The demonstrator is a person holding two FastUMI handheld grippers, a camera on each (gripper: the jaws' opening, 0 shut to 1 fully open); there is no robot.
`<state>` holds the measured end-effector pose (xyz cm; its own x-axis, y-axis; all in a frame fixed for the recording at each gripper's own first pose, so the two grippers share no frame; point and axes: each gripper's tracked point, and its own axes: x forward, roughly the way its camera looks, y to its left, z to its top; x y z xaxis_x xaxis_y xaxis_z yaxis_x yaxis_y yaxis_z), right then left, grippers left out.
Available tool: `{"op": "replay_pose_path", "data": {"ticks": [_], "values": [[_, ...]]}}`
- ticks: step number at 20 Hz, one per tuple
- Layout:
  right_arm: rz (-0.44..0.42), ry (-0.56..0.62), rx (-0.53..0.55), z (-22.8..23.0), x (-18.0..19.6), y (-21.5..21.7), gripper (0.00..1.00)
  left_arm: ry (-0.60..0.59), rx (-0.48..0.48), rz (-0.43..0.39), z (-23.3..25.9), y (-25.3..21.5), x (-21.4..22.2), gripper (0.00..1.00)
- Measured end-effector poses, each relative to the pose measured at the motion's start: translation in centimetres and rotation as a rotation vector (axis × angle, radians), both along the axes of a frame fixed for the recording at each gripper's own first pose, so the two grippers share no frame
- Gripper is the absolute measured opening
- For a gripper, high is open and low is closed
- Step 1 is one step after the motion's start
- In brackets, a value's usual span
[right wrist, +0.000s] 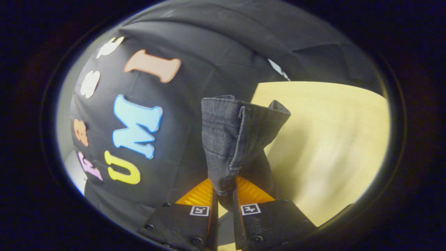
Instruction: Grasp the waist and the cuffs of the jeans and fold them to make the two legs overlap; first hold the waist and fold one-third of the jeans toward the cuffs, then hold the cuffs and fold the remaining one-third in the same direction to finish folding.
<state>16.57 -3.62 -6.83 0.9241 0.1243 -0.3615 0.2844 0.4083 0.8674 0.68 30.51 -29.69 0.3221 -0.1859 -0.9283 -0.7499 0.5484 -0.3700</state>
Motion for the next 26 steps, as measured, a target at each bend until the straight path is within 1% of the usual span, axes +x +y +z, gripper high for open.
{"op": "replay_pose_path", "data": {"ticks": [2,3,4,5,6,7,8,10,11,12,13,14,15,16,17,18,19,20,21,22,23,24,25,26], "values": [[0.106,-0.052,-0.019,1.4,1.2,7.4,0.18,0.005,-0.004,0.01,-0.3,1.0,-0.2,1.0],[0.175,-0.059,0.001,1.4,1.7,11.4,0.17,0.0,-0.008,0.015,-0.3,1.3,-0.1,1.0],[0.238,-0.041,0.031,0.6,2.1,15.6,0.17,-0.018,-0.019,0.019,-0.3,1.5,0.1,1.0],[0.294,-0.004,0.051,-0.8,2.3,19.3,0.17,-0.054,-0.036,0.021,0.3,1.7,0.6,1.0],[0.346,0.039,0.059,-3.5,1.7,22.2,0.13,-0.089,-0.046,0.019,0.2,1.7,1.4,1.0],[0.387,0.093,0.059,-6.1,1.2,25.1,0.17,-0.12,-0.048,0.008,0.5,1.7,1.9,1.0],[0.424,0.16,0.056,-8.9,0.5,27.4,0.17,-0.146,-0.04,-0.008,0.9,1.9,2.2,1.0],[0.477,0.286,0.017,-12.7,-0.6,30.6,0.17,-0.184,-0.001,-0.045,1.6,2.6,2.6,0.99],[0.493,0.332,-0.008,-14.2,-1.0,31.4,0.18,-0.201,0.03,-0.068,1.9,3.3,3.0,0.99],[0.504,0.361,-0.016,-13.3,0.0,31.2,0.18,-0.216,0.068,-0.099,1.9,4.2,3.6,0.99],[0.506,0.378,-0.021,-11.3,0.4,30.1,0.18,-0.222,0.108,-0.139,1.6,4.8,4.4,0.99],[0.502,0.374,-0.031,-10.8,1.5,30.0,0.24,-0.218,0.15,-0.184,1.2,5.1,5.1,0.99],[0.505,0.364,-0.03,-9.2,2.6,29.0,0.24,-0.21,0.194,-0.227,0.8,5.7,5.7,0.99],[0.527,0.387,-0.006,-7.6,2.5,28.3,0.3,-0.2,0.231,-0.265,0.2,6.3,6.9,0.97],[0.572,0.431,0.019,-6.0,2.2,27.6,0.64,-0.195,0.255,-0.299,-0.2,6.5,8.1,0.99],[0.615,0.447,0.013,-4.9,0.7,27.5,0.98,-0.191,0.268,-0.335,-0.8,6.3,9.6,0.96],[0.647,0.435,-0.029,-3.5,-0.2,26.2,0.94,-0.179,0.273,-0.376,-1.4,6.0,10.7,0.97],[0.659,0.417,-0.096,-2.7,-1.1,24.5,0.97,-0.167,0.284,-0.426,-1.8,5.6,11.6,0.99],[0.666,0.403,-0.152,-1.9,-1.5,22.5,0.97,-0.159,0.298,-0.49,-2.1,4.9,12.5,0.99],[0.671,0.399,-0.177,0.0,-0.8,21.6,0.97,-0.152,0.313,-0.554,-2.3,4.0,12.7,0.99],[0.666,0.402,-0.174,1.3,-0.7,20.4,0.96,-0.137,0.328,-0.636,-2.9,2.9,13.1,0.99],[0.646,0.409,-0.161,0.9,-0.5,21.0,0.97,-0.122,0.325,-0.708,-2.9,2.0,13.1,0.96],[0.618,0.42,-0.152,1.4,0.1,20.3,0.97,-0.106,0.317,-0.758,-3.6,0.9,13.0,0.99],[0.595,0.44,-0.152,1.3,0.5,19.2,0.96,-0.079,0.308,-0.793,-4.3,0.4,12.8,0.98]]}}
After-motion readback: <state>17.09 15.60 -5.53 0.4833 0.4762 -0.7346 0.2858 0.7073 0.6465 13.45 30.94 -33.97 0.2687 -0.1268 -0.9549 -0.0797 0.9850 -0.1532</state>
